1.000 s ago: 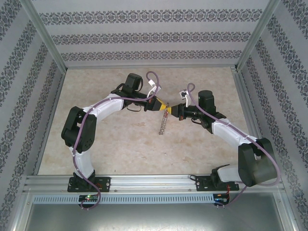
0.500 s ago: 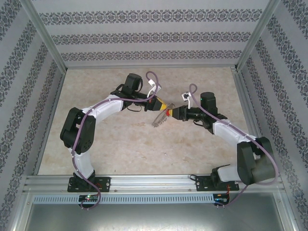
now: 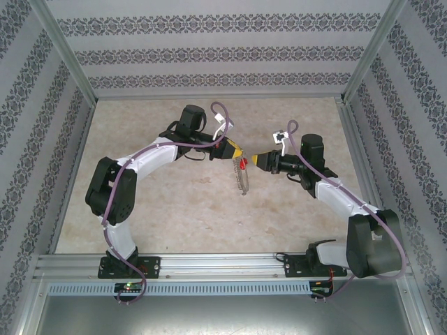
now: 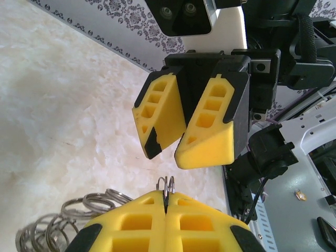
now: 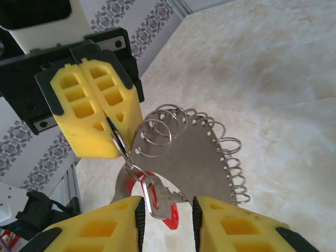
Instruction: Put the keys on the keyring
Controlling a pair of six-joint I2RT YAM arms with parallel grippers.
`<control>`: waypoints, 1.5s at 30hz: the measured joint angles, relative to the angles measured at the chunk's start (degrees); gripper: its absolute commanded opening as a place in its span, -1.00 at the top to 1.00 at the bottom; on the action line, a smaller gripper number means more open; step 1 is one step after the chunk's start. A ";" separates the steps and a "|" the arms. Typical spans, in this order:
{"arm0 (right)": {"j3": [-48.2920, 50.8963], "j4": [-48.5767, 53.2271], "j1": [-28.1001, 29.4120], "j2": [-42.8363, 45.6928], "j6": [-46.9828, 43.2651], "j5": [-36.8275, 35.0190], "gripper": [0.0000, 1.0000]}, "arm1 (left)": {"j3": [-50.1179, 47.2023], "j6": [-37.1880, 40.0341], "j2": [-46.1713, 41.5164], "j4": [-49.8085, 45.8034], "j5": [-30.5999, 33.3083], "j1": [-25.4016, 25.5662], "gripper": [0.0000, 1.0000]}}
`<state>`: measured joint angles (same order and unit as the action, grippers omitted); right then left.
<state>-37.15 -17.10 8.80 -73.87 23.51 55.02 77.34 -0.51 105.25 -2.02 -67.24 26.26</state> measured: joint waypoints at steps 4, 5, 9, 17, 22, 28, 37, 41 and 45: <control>-0.02 -1.31 0.85 -0.07 0.81 0.20 0.37 | 0.00 0.00 0.00 0.00 0.00 0.00 1.00; -0.11 -1.53 1.20 -0.15 0.81 0.35 0.37 | 0.00 0.00 0.00 0.00 0.00 0.00 1.00; -0.74 -2.23 2.75 -1.44 0.85 0.85 0.40 | 0.00 0.00 0.00 0.00 0.00 0.00 1.00; -0.96 -2.75 3.48 -2.84 1.46 1.05 0.59 | 0.00 0.00 -0.44 0.00 0.00 0.00 1.00; -1.05 -2.91 3.48 -2.84 1.73 1.03 0.63 | 0.00 0.00 -0.55 0.02 -0.02 0.00 1.00; -1.57 -2.91 3.48 -2.86 1.90 1.07 0.94 | 0.00 0.00 -0.55 0.04 -0.04 0.00 1.00; -1.70 -2.86 4.17 -3.56 2.10 1.49 1.00 | 0.00 -0.02 -0.55 0.15 -0.02 -0.02 1.00; -2.05 -2.86 5.53 -4.76 2.08 1.46 1.00 | -0.04 -0.76 -0.55 1.09 -0.04 0.00 1.00; -3.06 -2.62 6.84 -6.56 1.84 1.44 1.00 | -0.55 -1.49 -0.55 1.46 -0.02 -0.02 1.00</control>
<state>-40.21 -19.73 15.64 -80.42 25.34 56.47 76.79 -2.00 104.71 -0.56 -67.26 26.24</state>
